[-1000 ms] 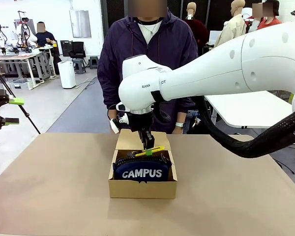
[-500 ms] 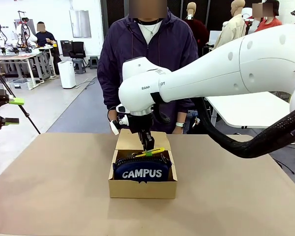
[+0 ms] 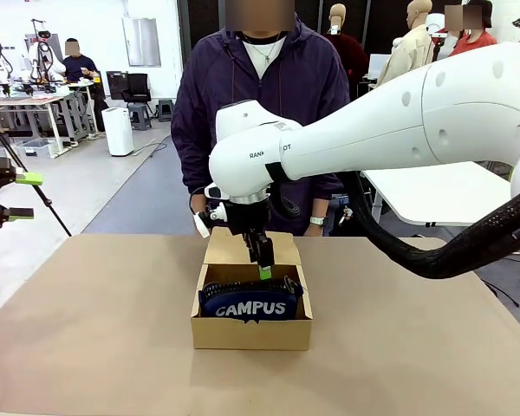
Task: Pack the items into the box.
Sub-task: Pick up the item indicated by the person and place it inside the Mailer Box.
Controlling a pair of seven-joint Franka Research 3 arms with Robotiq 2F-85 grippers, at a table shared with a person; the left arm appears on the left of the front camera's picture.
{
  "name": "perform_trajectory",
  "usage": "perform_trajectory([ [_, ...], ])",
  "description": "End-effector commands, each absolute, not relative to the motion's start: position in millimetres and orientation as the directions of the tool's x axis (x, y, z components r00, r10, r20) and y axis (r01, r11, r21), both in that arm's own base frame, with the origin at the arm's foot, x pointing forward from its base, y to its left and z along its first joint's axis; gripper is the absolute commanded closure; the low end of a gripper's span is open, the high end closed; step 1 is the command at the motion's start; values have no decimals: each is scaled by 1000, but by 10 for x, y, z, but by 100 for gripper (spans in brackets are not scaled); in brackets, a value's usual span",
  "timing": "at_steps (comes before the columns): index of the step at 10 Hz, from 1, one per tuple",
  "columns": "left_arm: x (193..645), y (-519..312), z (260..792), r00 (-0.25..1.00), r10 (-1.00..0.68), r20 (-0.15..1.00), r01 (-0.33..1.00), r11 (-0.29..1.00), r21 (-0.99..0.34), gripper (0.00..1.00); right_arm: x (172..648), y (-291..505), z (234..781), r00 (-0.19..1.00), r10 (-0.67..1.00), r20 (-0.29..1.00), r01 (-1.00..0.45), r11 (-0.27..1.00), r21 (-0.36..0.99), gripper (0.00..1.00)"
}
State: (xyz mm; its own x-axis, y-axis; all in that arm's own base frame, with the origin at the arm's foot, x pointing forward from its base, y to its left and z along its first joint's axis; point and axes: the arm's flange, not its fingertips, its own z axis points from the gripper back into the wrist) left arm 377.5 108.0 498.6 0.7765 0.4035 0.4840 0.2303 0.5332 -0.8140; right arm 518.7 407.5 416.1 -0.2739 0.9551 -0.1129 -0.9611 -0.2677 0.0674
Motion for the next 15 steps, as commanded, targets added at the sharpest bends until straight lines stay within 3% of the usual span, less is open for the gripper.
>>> perform_trajectory([
  [1,3760,1092,5008,784,397,477,226,534,-815,0,5183,4030,4190,-295,951,-90,-954,-289,77,0],
  [4,3760,1092,5008,784,397,477,226,534,-815,0,5304,3883,4300,-193,976,-98,-981,-190,38,0],
  [6,3760,1092,5008,784,397,477,226,534,-815,0,5442,3610,4331,-125,992,8,-989,-125,78,0],
  [7,3760,1092,5008,784,397,477,226,534,-815,0,5502,3375,4390,-24,998,62,-997,-29,72,0],
  [9,3760,1092,5008,784,397,477,226,534,-815,0,5377,2607,4646,183,951,248,-967,128,221,0],
  [11,3760,1092,5008,784,397,477,226,534,-815,0,5070,1761,5060,559,759,334,-821,451,349,0],
  [15,3760,1092,5008,784,397,477,226,534,-815,0,4017,478,5416,776,372,509,-615,623,483,0],
])
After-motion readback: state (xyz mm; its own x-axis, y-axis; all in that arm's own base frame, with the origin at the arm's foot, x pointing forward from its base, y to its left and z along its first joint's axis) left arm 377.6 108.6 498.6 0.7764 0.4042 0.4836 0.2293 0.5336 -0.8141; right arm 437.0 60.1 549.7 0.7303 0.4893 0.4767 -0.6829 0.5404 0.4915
